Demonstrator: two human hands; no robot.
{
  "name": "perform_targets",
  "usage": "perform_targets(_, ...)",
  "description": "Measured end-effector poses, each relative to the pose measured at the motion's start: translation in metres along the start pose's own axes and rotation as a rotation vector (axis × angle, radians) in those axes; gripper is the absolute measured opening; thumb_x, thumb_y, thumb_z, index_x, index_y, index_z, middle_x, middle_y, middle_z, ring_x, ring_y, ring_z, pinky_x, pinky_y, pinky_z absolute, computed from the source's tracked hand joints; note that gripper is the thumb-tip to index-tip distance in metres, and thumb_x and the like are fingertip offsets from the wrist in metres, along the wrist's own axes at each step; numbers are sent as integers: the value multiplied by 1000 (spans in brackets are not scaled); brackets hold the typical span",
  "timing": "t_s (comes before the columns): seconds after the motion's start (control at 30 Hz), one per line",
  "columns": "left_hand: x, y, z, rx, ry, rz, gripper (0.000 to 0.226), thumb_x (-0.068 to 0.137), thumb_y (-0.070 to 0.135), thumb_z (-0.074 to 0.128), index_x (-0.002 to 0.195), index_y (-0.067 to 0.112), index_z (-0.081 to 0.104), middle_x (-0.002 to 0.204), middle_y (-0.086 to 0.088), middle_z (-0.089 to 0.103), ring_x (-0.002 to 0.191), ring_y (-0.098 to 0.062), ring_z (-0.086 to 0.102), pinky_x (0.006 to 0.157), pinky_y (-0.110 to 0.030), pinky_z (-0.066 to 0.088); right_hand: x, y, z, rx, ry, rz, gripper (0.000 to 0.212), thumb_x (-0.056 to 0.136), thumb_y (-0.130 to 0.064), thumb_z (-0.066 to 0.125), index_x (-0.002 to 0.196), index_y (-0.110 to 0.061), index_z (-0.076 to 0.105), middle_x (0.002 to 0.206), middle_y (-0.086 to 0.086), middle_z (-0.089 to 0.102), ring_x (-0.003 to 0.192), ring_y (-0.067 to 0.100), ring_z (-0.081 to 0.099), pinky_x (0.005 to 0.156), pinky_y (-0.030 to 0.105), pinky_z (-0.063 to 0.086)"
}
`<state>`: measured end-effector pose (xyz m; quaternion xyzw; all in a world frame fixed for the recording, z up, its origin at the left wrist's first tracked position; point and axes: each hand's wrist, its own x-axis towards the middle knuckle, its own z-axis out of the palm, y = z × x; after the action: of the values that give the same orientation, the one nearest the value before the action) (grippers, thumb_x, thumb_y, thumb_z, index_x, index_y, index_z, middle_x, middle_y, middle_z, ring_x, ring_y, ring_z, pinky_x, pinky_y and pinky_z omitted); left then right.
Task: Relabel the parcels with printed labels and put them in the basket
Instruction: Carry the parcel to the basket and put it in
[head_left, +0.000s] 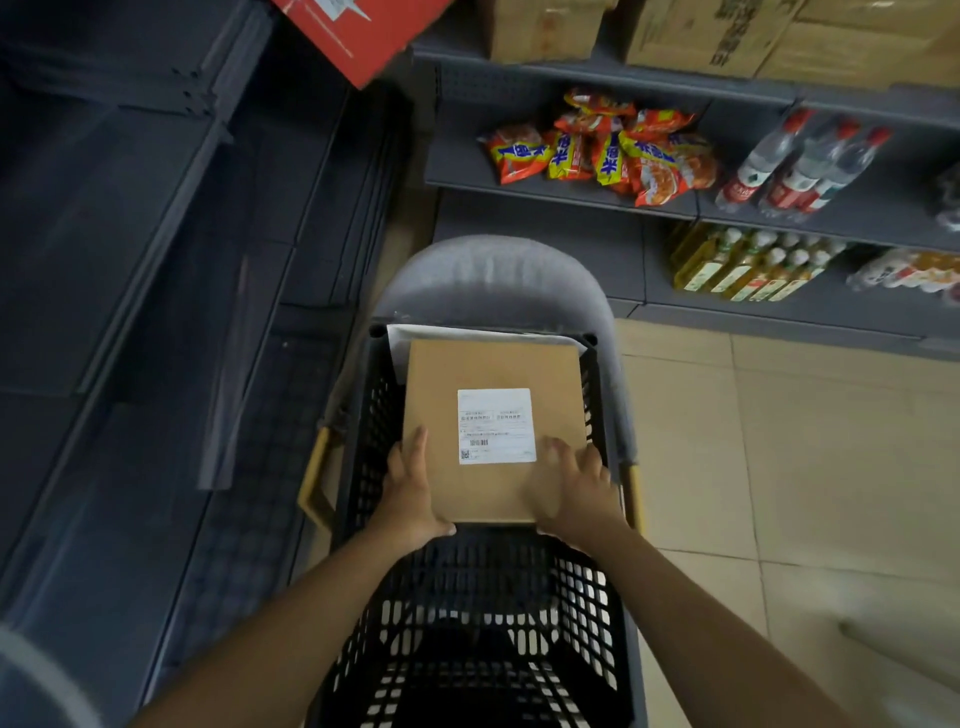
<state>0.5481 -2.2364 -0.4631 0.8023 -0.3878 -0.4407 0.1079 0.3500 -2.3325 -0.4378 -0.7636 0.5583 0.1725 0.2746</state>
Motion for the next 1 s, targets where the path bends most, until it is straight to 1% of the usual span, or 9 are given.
perform_targets(0.13, 4, 3, -3, 0, -22, -11, 145, 61, 16, 89, 143, 38, -29, 150, 4, -6, 141, -24, 17, 116, -44, 24, 5, 1, -5, 30, -35, 4, 107, 68, -35, 83, 146, -31, 10, 144, 20, 16, 131, 38, 31, 106, 45, 34)
perform_targets(0.37, 2, 5, -6, 29, -40, -27, 144, 60, 15, 89, 145, 38, -25, 153, -1, -5, 141, -25, 17, 116, -47, 25, 4, 0, -5, -19, -56, 7, 112, 66, -32, 85, 147, -31, 9, 151, 23, 2, 137, 41, 22, 110, 47, 27)
perform_targets(0.47, 0, 7, -10, 72, -49, -33, 141, 63, 18, 88, 146, 36, -25, 155, -3, -14, 144, -27, 11, 117, -47, 23, 2, 0, -6, -88, -32, -9, 102, 72, -32, 81, 147, -31, 11, 152, 22, -1, 137, 40, 21, 111, 46, 27)
perform_targets(0.53, -3, 8, -13, 101, -59, -42, 138, 65, 20, 87, 147, 33, -22, 156, -2, -20, 145, -28, 6, 118, -47, 20, -1, 0, -8, -102, -20, -16, 94, 76, -25, 77, 147, -30, 15, 153, 20, -1, 138, 38, 18, 111, 46, 25)
perform_targets(0.67, -14, 13, -25, 174, -69, -36, 123, 72, 22, 82, 151, 29, -12, 156, -1, -21, 145, -29, 2, 117, -46, 20, -11, -5, -19, -119, -26, -6, 75, 86, -16, 61, 147, -22, 18, 155, 16, 3, 141, 36, 9, 113, 45, 21)
perform_targets(0.73, -22, 20, -33, 247, -9, -13, 107, 79, 24, 76, 152, 25, -1, 157, -4, -11, 144, -29, 8, 115, -44, 25, -19, -9, -28, -129, -27, -1, 71, 86, -12, 56, 147, -18, 22, 153, 14, 11, 141, 34, 11, 114, 43, 21)
perform_targets(0.8, -32, 32, -47, 323, 79, 35, 84, 85, 26, 68, 150, 21, 15, 154, -8, 13, 138, -27, 23, 109, -39, 34, -28, -16, -42, -120, -8, -12, 62, 86, -12, 53, 144, -18, 31, 149, 12, 24, 138, 32, 20, 112, 41, 25)
perform_targets(0.87, -43, 47, -66, 389, 153, 98, 65, 88, 28, 63, 143, 19, 29, 141, -7, 35, 127, -26, 38, 100, -37, 41, -37, -24, -60, -140, 19, -46, 51, 89, -14, 50, 139, -18, 39, 141, 10, 37, 131, 30, 32, 108, 39, 32)
perform_targets(1.0, -73, 85, -114, 508, 269, 173, 42, 90, 29, 59, 128, 19, 48, 126, -5, 55, 115, -25, 52, 94, -38, 44, -58, -48, -110, -160, 136, -117, 40, 92, -17, 49, 132, -18, 48, 129, 8, 54, 117, 27, 50, 97, 39, 46)
